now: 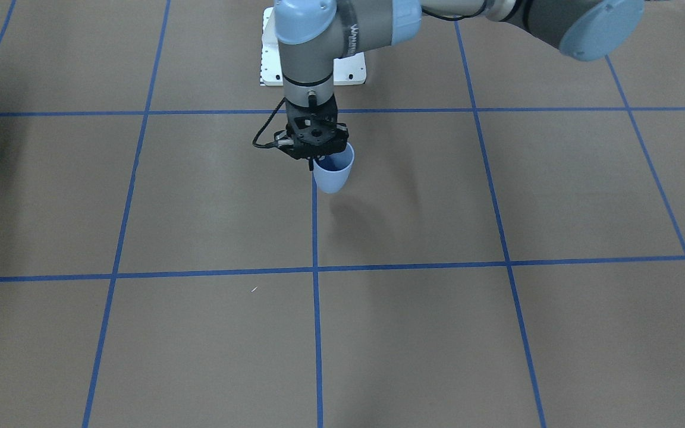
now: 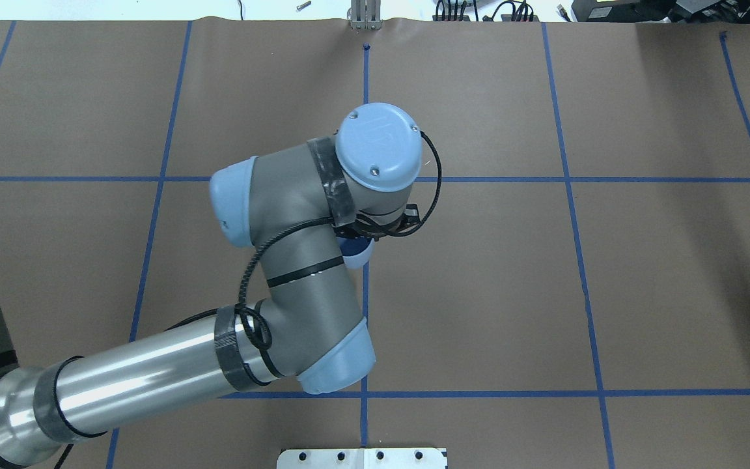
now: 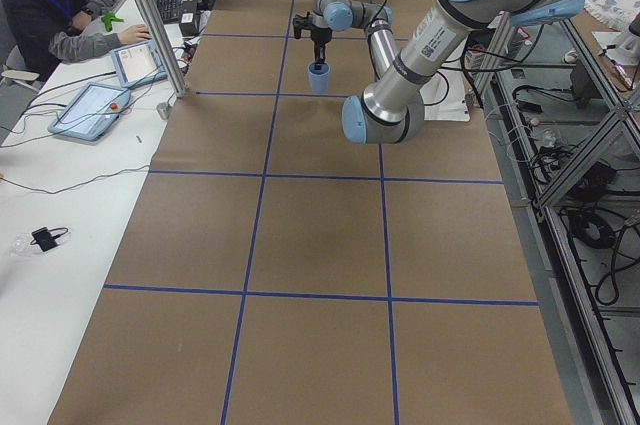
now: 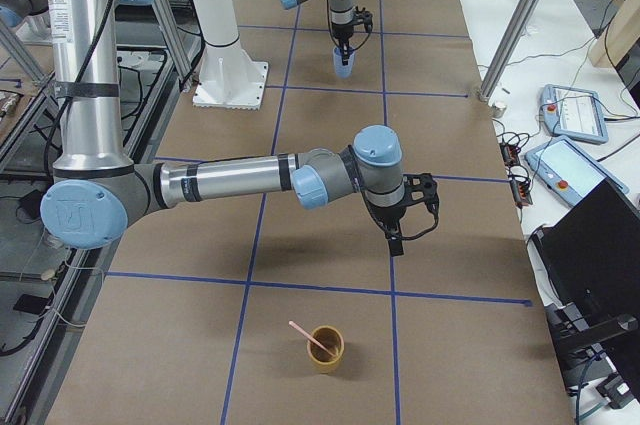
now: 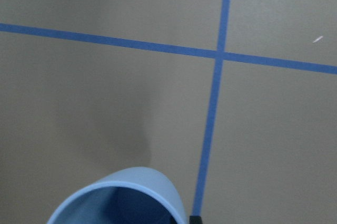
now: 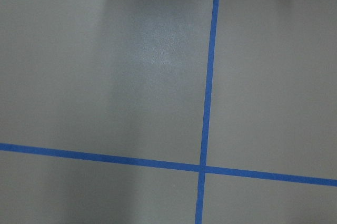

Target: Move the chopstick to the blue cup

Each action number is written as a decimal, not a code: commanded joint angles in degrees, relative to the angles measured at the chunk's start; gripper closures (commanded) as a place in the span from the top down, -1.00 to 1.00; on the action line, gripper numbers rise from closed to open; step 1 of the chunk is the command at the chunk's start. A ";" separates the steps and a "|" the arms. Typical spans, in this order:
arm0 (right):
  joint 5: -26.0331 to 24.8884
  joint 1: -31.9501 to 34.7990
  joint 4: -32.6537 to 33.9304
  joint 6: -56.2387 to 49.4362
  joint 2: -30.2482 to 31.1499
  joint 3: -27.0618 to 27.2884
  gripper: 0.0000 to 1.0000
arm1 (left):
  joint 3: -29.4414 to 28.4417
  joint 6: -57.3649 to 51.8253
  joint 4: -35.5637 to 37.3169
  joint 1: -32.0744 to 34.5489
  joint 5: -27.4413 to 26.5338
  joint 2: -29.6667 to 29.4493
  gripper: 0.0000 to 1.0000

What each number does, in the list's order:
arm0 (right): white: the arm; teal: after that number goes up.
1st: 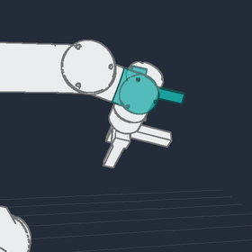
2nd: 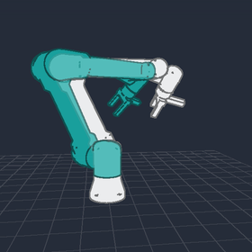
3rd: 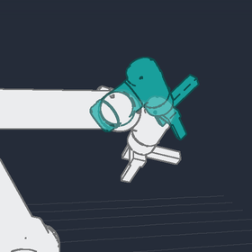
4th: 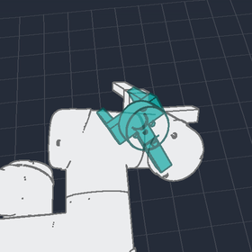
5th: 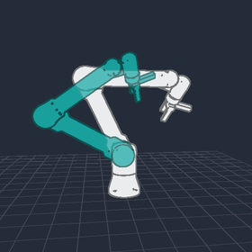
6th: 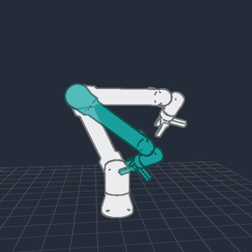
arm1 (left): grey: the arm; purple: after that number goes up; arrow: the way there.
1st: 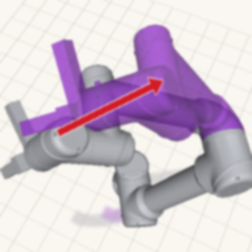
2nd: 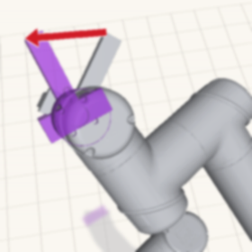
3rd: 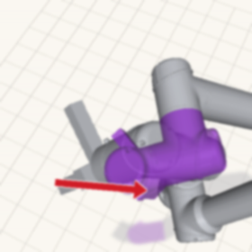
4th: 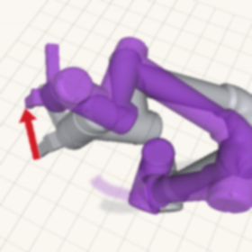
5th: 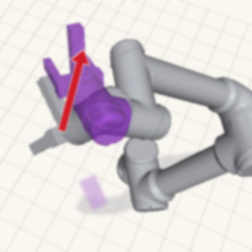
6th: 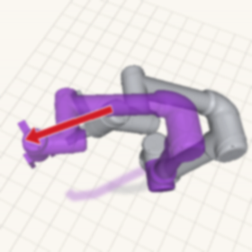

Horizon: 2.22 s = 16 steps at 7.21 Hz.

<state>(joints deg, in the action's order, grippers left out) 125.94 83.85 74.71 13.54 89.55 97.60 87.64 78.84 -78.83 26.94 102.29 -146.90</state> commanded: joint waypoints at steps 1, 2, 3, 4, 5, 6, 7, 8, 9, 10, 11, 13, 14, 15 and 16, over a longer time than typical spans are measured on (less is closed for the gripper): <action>0.00 0.00 0.09 0.00 0.10 -0.04 1.00 | -2.92 0.61 -0.18 -2.06 -0.86 -1.55 -1.00; 0.00 0.00 0.09 0.00 0.01 -0.04 1.00 | -3.00 0.52 -0.44 -2.85 -2.08 -1.46 -1.00; 0.00 0.00 0.09 0.00 0.01 -0.04 1.00 | -3.00 0.52 -0.62 -3.03 -2.18 -1.46 -1.00; 0.00 0.00 0.00 0.00 0.01 -0.04 1.00 | -3.00 0.43 -1.06 -3.30 -2.18 -1.38 -1.00; 0.00 0.00 0.00 0.00 0.01 -0.04 1.00 | -3.18 0.26 -1.15 -3.30 -2.18 -1.38 -1.00; 0.00 0.00 0.00 0.00 0.10 -0.04 1.00 | -3.35 0.08 -1.85 -3.39 -2.18 -0.94 -1.00; 0.00 0.00 0.09 0.00 0.10 -0.04 1.00 | -3.18 0.00 -5.16 -3.39 -2.18 0.72 -1.00; 0.00 0.00 0.00 0.00 0.10 -0.04 1.00 | -3.18 -0.01 -6.67 -3.39 -2.18 1.43 -1.00; 0.09 0.00 0.09 0.00 0.10 -0.04 1.00 | -3.18 -0.01 -6.69 -3.39 -2.01 1.18 -1.00; 0.09 0.00 0.00 0.00 0.10 -0.04 1.00 | -3.18 -0.01 -6.69 -3.39 -1.92 1.35 -0.61; 0.09 0.00 0.00 0.00 0.10 -0.04 1.00 | -3.09 -0.01 -6.60 -3.39 -2.09 1.35 -0.13; 0.09 0.00 0.09 0.00 0.10 -0.04 1.00 | -2.66 -0.36 -6.42 -3.47 -2.62 1.44 0.96; 0.09 0.00 0.00 0.00 0.10 -0.04 1.00 | -1.61 -0.36 -6.07 -3.39 -2.36 1.35 0.96; 0.09 0.00 0.09 0.00 0.10 -0.04 1.00 | 2.67 -1.31 -4.59 -3.30 -2.01 1.96 0.97; 0.09 0.00 0.00 0.00 0.10 -0.04 1.00 | 9.23 -2.54 0.90 -3.21 -1.92 2.14 0.97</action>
<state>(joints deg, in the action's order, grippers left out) 126.04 83.85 74.75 13.53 89.65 97.56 90.56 77.52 -82.50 23.64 100.18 -145.07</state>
